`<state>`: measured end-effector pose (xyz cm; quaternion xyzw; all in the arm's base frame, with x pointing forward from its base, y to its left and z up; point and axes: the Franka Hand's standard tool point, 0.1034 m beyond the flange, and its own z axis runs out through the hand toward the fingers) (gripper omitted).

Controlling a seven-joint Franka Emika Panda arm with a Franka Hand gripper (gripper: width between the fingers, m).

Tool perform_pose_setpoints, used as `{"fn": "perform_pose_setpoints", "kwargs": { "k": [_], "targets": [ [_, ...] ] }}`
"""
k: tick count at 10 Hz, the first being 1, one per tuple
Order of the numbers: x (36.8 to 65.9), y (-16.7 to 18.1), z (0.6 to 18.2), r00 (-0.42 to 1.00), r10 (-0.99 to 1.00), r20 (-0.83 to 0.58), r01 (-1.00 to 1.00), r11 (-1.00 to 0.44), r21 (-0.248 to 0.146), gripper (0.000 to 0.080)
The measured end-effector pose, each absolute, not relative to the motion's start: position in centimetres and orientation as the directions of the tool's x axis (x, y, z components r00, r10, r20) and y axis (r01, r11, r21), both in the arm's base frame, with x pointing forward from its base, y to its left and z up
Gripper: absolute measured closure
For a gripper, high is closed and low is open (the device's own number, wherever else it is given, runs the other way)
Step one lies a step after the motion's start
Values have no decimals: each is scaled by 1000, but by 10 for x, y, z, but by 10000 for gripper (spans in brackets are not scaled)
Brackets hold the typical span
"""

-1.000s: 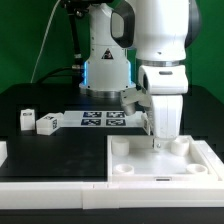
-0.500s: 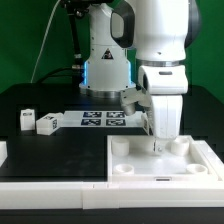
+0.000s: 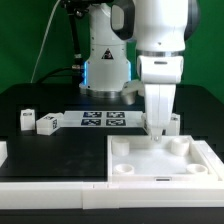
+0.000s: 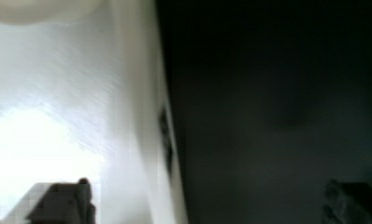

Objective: Assemble one leg

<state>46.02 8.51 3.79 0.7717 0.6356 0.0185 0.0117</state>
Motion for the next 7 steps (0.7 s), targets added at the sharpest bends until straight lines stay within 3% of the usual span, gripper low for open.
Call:
{"fn": "perform_pose_setpoints", "kwargs": {
  "k": [1,4,7],
  "targets": [
    [451,88,44,225,974,13,973,-225,43,151],
    [454,87,37,252,968,14,967,-252,33,151],
    [447,88,35,630,776,36,776,-630,9,151]
  ]
}}
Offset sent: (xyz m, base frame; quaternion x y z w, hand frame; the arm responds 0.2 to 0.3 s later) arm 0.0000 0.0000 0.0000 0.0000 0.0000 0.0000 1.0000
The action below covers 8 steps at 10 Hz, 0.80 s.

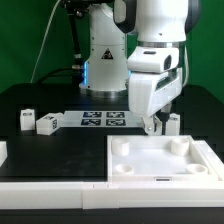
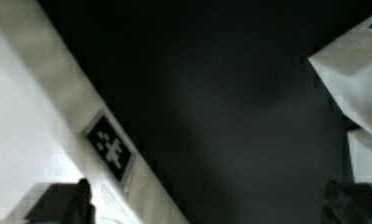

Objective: Assemble one leg

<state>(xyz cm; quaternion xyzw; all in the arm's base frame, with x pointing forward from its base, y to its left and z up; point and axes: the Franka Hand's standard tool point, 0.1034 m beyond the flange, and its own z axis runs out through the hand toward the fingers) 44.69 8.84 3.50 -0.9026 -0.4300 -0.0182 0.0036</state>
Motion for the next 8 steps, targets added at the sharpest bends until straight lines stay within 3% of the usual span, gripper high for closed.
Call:
{"fn": "perform_pose_setpoints", "kwargs": {
  "k": [2,4,8],
  "targets": [
    [432,98,35,844,535,35,535,-844,-17,151],
    [425,113,34,960,278,21,279,-960,-41,151],
    [419,130,34,988,-155,-15,-155,-985,-76,151]
  ]
}}
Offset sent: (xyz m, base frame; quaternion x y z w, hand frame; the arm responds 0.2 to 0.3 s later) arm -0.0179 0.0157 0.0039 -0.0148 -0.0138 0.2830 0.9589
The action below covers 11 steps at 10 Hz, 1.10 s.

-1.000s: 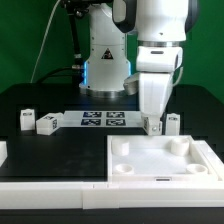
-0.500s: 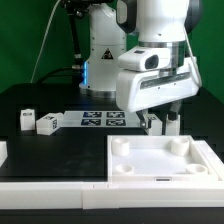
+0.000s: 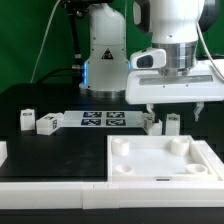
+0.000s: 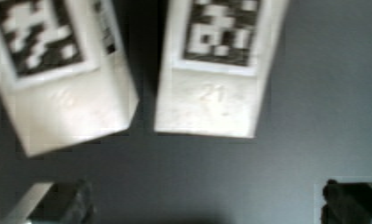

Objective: Assemble one leg

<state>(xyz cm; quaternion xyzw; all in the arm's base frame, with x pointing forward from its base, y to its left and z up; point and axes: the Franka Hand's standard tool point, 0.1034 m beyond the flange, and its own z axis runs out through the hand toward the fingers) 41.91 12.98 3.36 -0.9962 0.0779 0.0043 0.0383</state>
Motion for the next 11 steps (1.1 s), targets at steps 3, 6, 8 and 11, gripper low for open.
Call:
{"fn": "perform_pose_setpoints", "kwargs": {
  "k": [3,6,8,11],
  "targets": [
    [418,130,33,986,-162,-23,-164,-984,-75,151],
    [412,127,31,983,-160,-89,-166,-984,-61,151],
    [401,129,35,937,-159,-311,-175,-984,-24,151],
    [392,129,38,837,-134,-530,-159,-987,-2,151]
  ]
}}
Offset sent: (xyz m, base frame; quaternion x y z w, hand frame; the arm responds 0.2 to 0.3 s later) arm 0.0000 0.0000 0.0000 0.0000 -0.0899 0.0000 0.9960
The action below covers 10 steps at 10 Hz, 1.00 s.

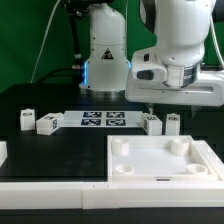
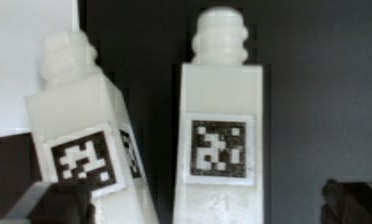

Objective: Assemble one leg

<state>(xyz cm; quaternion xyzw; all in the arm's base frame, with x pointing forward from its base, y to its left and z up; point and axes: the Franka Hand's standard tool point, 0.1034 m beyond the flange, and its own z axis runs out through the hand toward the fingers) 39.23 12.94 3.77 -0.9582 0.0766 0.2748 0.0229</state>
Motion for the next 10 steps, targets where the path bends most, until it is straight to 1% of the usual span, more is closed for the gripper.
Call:
{"fn": "perform_pose_setpoints", "kwargs": {
  "k": [1,4,5,7,10],
  "targets": [
    [385,130,41,771,-117,-625,-155,-988,-6,151],
    [376,137,38,580,-90,-810,-141,-990,10,151],
    [380,142,33,601,-93,-794,-141,-990,9,151],
    [376,148,31,603,-84,-793,-127,-992,8,151],
    [376,154,19,625,-81,-777,-121,-993,6,151]
  ]
}}
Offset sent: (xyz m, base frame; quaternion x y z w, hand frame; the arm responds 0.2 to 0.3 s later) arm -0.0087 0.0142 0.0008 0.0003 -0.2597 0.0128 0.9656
